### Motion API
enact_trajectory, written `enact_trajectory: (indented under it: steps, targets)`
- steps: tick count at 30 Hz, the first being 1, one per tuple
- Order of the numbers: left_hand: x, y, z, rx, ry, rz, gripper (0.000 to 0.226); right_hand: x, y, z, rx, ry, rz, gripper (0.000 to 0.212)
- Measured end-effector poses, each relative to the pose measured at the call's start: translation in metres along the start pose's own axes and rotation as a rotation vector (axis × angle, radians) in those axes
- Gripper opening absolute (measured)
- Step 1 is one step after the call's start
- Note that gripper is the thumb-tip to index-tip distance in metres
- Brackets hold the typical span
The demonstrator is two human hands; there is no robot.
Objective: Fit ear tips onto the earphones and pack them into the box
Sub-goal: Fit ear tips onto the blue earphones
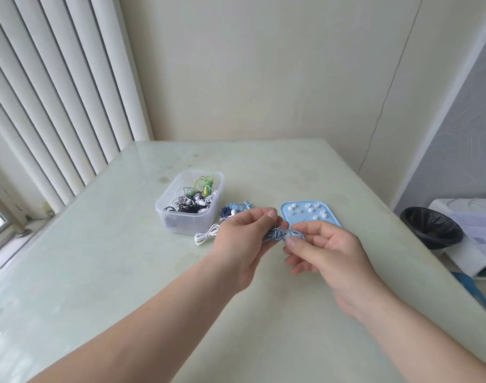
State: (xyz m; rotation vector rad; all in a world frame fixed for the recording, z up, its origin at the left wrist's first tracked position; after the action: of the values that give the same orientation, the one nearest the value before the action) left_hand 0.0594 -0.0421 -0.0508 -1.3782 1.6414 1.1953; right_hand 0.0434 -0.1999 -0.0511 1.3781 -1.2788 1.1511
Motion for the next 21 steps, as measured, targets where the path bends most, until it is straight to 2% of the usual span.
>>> enact_trajectory:
  steps: [3, 5, 10, 14, 21]
  targets:
    - [-0.002, 0.004, -0.001, 0.042, -0.045, -0.045, 0.015, 0.004, 0.0, 0.004, -0.016, 0.045, 0.021, 0.021]
    - [0.0, 0.006, -0.005, 0.099, -0.111, -0.053, 0.02, 0.004, -0.002, 0.007, -0.031, 0.115, 0.053, 0.018]
    - [0.007, 0.006, -0.007, 0.125, -0.089, 0.033, 0.023, -0.007, -0.003, 0.01, -0.045, 0.179, 0.083, 0.01]
    - [0.009, 0.004, -0.005, 0.128, -0.017, 0.125, 0.019, -0.008, -0.003, 0.012, -0.043, 0.226, 0.069, 0.015]
    - [0.015, 0.002, -0.003, 0.176, -0.111, 0.054, 0.029, -0.005, -0.001, 0.011, -0.008, 0.261, 0.094, 0.024]
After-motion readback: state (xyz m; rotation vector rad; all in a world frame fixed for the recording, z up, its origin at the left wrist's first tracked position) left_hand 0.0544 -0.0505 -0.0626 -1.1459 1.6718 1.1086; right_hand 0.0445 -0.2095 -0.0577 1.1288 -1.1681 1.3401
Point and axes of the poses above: each hand's wrist, its own y-axis away from the middle knuckle, its own z-axis out of the back of the hand, x = y × z, the point moved 5 cm from there along -y, towards the middle knuckle, and after that the axes turned 4 degrees about -y, right-handed, at the moved point
